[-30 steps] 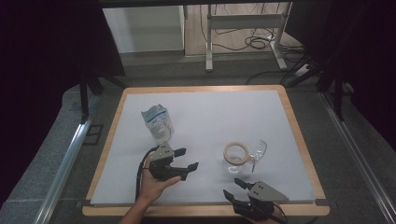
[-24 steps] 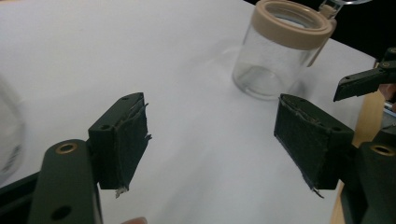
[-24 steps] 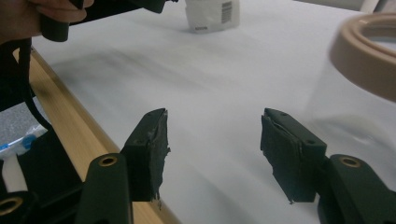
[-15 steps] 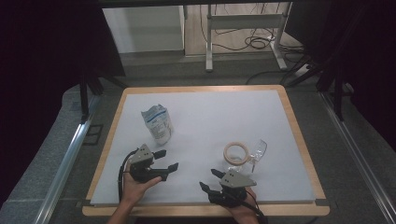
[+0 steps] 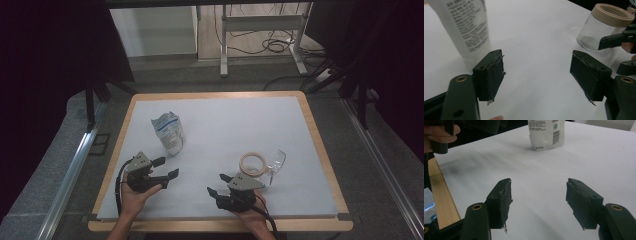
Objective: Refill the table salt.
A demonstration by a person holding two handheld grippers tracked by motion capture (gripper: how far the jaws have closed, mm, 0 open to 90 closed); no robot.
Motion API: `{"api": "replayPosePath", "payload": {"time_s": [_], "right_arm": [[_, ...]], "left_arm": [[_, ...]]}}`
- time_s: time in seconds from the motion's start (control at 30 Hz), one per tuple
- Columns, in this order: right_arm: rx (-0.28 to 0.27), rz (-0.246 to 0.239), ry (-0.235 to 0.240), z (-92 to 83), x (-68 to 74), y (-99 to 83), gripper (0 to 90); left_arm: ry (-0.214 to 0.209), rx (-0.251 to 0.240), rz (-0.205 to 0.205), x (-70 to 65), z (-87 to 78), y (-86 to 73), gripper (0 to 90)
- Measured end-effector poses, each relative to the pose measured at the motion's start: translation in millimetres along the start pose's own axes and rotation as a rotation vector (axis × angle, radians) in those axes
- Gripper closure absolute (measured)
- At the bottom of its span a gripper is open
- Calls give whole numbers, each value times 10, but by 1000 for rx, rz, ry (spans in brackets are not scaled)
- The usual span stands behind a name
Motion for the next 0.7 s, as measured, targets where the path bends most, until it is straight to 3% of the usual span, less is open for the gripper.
{"api": "replayPosePath", "payload": {"time_s": [0.47,0.6,0.7], "right_arm": [[9,-18,-4,14,1,-6,366],[8,-20,-5,14,10,6,360],[14,-20,-3,27,15,-10,359]], "left_arm": [[46,-9,-35,240,-5,143,331],[81,-17,-44,337,18,201,343],[114,-27,-52,480,68,281,353]]}}
Point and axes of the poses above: each handheld gripper's, and its own axes: z roughly forward along the jaws, y roughly out of its top, x roughly to its left, the point moved 2 cm from there along z, roughly forward along the jaws, and after that the axes turned 1 degree about -y, right-handed, at the moved point
